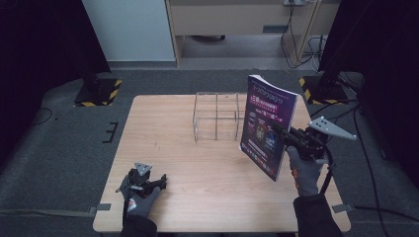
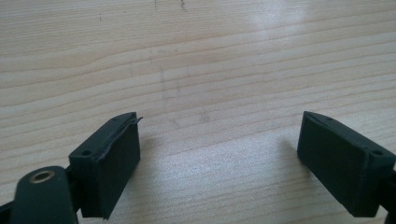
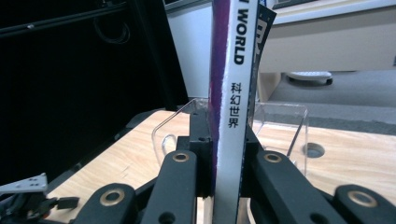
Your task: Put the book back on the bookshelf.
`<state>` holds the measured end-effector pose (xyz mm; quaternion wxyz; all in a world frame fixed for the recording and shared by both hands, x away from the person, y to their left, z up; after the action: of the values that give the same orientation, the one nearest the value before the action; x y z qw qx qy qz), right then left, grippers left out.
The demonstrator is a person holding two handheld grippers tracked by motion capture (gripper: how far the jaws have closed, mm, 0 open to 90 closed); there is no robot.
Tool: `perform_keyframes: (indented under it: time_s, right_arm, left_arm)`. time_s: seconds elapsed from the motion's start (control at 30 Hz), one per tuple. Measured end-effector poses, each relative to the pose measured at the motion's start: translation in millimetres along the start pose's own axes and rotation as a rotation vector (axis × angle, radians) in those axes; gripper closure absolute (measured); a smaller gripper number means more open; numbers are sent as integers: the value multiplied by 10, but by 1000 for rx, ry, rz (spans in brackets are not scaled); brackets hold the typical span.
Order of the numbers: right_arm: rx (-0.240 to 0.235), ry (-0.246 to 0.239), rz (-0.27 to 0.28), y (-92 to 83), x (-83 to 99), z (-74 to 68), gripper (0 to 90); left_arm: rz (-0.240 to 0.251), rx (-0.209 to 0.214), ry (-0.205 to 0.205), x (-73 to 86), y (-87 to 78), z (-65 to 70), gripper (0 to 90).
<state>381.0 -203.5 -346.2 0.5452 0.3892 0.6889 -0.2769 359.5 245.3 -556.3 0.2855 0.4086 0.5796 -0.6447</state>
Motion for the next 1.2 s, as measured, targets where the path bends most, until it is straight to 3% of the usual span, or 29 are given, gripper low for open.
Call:
perform_keyframes:
  time_s: [0.33, 0.53, 0.77, 1.2]
  right_arm:
    - [27, -22, 23, 156, -38, 37, 830]
    - [41, -67, 22, 262, -122, 2, 829]
    - [59, -59, 47, 335, -251, 49, 830]
    - [103, -48, 40, 464, -208, 215, 830]
  left_arm:
    - [-2, 3, 2, 1, 1, 3, 114]
    - [-3, 5, 3, 1, 1, 4, 111]
    - [-3, 6, 3, 1, 2, 4, 109]
    - [-4, 7, 3, 0, 2, 4, 108]
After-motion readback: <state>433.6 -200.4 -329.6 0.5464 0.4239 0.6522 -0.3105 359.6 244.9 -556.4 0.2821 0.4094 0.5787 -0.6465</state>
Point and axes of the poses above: each handheld gripper's, and its own axes: y roughly forward along the jaws, x roughly out of its underside, z roughly to its right, the point moved 3 cm from there along y, roughly forward along the jaws, and after that the axes turned 13 degrees about z, right-handed, at the moved point
